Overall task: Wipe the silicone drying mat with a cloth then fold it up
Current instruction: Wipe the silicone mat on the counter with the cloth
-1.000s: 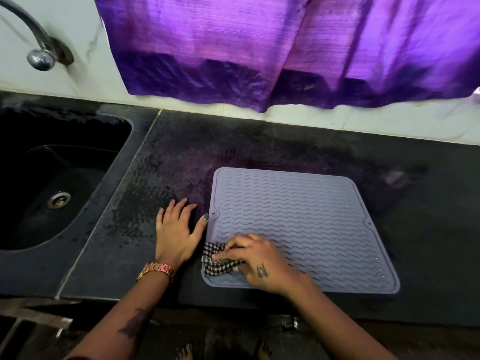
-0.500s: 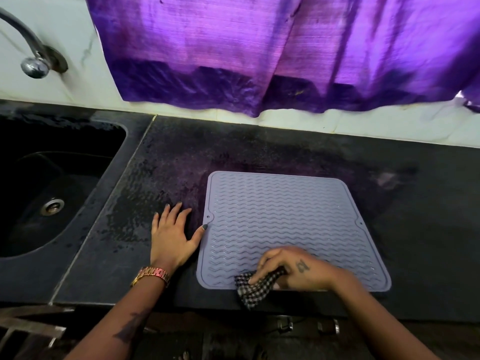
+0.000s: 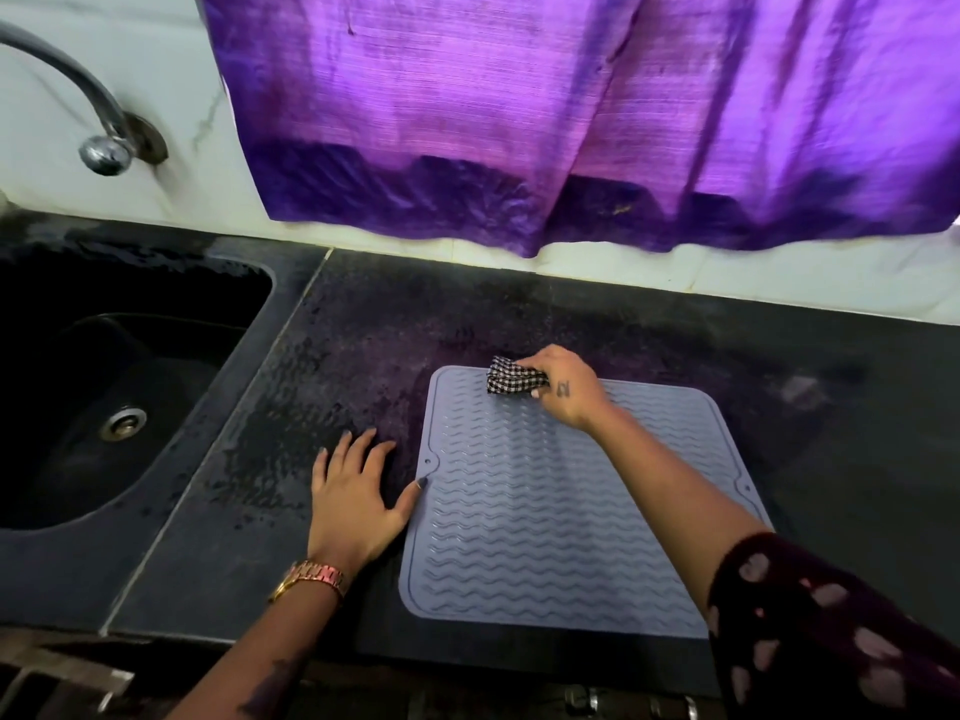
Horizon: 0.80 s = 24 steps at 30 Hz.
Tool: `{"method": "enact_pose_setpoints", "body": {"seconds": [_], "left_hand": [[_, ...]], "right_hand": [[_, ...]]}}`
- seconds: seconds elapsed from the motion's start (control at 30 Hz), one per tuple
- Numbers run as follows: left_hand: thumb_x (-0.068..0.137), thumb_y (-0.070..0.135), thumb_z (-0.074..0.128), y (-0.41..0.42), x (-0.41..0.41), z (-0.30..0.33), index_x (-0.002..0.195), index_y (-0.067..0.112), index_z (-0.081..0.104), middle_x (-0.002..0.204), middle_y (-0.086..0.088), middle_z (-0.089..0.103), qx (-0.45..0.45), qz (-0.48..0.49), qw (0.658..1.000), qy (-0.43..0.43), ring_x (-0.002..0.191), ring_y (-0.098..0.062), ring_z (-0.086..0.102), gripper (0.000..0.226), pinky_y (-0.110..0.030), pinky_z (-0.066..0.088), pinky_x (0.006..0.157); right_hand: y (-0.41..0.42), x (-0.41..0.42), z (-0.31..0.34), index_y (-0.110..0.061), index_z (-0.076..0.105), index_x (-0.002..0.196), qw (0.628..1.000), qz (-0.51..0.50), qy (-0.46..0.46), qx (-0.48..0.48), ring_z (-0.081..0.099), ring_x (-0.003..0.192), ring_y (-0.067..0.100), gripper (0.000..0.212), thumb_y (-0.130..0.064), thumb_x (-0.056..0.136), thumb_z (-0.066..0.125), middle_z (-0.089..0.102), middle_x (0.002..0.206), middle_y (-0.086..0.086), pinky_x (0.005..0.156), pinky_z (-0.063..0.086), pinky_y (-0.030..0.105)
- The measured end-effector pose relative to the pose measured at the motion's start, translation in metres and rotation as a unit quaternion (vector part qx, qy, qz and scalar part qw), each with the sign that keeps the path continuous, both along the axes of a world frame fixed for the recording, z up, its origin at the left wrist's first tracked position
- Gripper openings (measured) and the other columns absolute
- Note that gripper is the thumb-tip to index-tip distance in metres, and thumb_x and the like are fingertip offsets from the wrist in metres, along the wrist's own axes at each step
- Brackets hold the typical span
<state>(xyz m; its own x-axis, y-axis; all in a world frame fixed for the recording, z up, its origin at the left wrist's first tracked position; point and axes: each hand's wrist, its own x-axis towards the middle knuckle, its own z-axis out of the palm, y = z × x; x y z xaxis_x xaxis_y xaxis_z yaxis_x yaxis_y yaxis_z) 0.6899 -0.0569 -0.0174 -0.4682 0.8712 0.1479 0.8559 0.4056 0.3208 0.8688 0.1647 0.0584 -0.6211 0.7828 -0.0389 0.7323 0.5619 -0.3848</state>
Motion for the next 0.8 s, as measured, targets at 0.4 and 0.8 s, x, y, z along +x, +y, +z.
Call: {"method": "enact_pose_setpoints", "body": {"seconds": [0.4, 0.8], "left_hand": [[0.075, 0.073, 0.024, 0.004, -0.001, -0.003, 0.128, 0.025, 0.054, 0.142, -0.003, 0.045, 0.006, 0.007, 1.0, 0.005, 0.14, -0.025, 0.028, 0.078, -0.045, 0.009, 0.116], [0.073, 0.074, 0.018, 0.002, 0.0, 0.0, 0.132, 0.024, 0.05, 0.146, -0.003, 0.04, -0.001, 0.002, 1.0, 0.005, 0.142, -0.024, 0.023, 0.084, -0.045, 0.007, 0.117]], "right_hand": [[0.002, 0.001, -0.028, -0.039, 0.037, 0.137, 0.993, 0.023, -0.1, 0.063, 0.041, 0.124, 0.025, 0.05, -0.016, 0.094, 0.05, 0.045, 0.14, 0.0, 0.101, 0.031, 0.044], [-0.076, 0.046, -0.031, -0.043, 0.041, 0.134, 0.996, 0.032, -0.039, 0.068, 0.042, 0.122, 0.016, 0.056, -0.007, 0.092, 0.049, 0.05, 0.135, -0.009, 0.102, 0.028, 0.038]]}}
